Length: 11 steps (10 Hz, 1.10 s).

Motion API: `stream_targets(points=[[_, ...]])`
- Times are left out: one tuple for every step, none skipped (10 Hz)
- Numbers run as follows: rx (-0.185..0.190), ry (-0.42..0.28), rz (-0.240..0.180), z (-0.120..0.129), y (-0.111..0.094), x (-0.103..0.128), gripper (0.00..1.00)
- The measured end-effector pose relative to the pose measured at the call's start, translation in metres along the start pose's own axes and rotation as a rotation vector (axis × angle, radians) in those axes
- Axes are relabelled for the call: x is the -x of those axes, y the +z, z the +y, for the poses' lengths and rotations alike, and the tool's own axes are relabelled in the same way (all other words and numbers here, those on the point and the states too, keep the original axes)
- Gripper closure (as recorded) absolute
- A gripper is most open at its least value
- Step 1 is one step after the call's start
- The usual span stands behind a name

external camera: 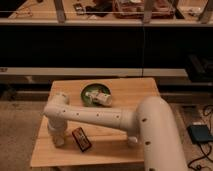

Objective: Wipe the white sponge on the table

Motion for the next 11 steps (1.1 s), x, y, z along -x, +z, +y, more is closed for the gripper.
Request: stream_targets(points=[[-0.009,0.050,-0.003,0.011,0.001,0.015,1.00],[-0.015,0.127,0.000,0.032,-0.002,0.028,1.00],[-0.016,0.230,0.014,0.062,-0.007,0.040,1.00],[-0.012,0.286,0.029,0.080,-0.009,0.045,1.00],[-0.005,0.342,0.059,0.102,-0.016,0.044,1.00],[0.009,0.400,0.105,0.129,-0.028,0.037,1.00],[0.019,0.420,0.142,0.141,-0.037,0.027,1.00],[0.019,0.428,0.174,0.146,-0.048,0.012,1.00],[0.019,0.414,0.202,0.145,-0.057,-0.009,1.00],[0.019,0.392,0.215,0.139,-0.060,-0.027,1.00],[0.017,0.367,0.215,0.130,-0.057,-0.041,1.00]])
